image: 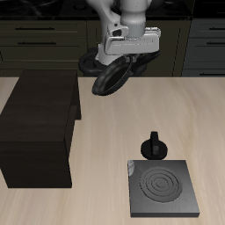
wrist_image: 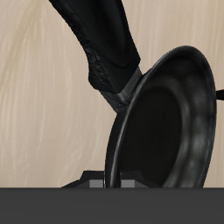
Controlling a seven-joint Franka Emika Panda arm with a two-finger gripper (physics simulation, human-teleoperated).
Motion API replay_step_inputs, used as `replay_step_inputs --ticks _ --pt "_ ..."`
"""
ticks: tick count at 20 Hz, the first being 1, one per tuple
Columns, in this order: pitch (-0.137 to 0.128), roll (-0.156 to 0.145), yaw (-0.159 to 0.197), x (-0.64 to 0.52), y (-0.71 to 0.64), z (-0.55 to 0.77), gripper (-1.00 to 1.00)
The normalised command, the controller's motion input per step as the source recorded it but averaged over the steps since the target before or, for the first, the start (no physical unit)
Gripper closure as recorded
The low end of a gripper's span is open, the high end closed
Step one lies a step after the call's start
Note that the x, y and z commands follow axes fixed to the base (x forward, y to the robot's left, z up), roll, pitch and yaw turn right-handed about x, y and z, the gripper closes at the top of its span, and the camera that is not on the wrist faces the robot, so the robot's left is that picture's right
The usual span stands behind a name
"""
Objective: Place the frypan on the flat stove
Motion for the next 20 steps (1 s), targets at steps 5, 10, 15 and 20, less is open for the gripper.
replay_step_inputs --ticks 5,10,15,20 --pt "-0.039 -0.018 -0.001 0.13 -0.04 0.23 1.0" --pt "0.001 -0.02 0.02 0.28 0.01 0.06 1.0" --pt "-0.009 -0.009 -0.011 0.34 0.04 0.17 1.0" --pt "0.0 -0.038 -0.01 0.39 -0.02 0.16 1.0"
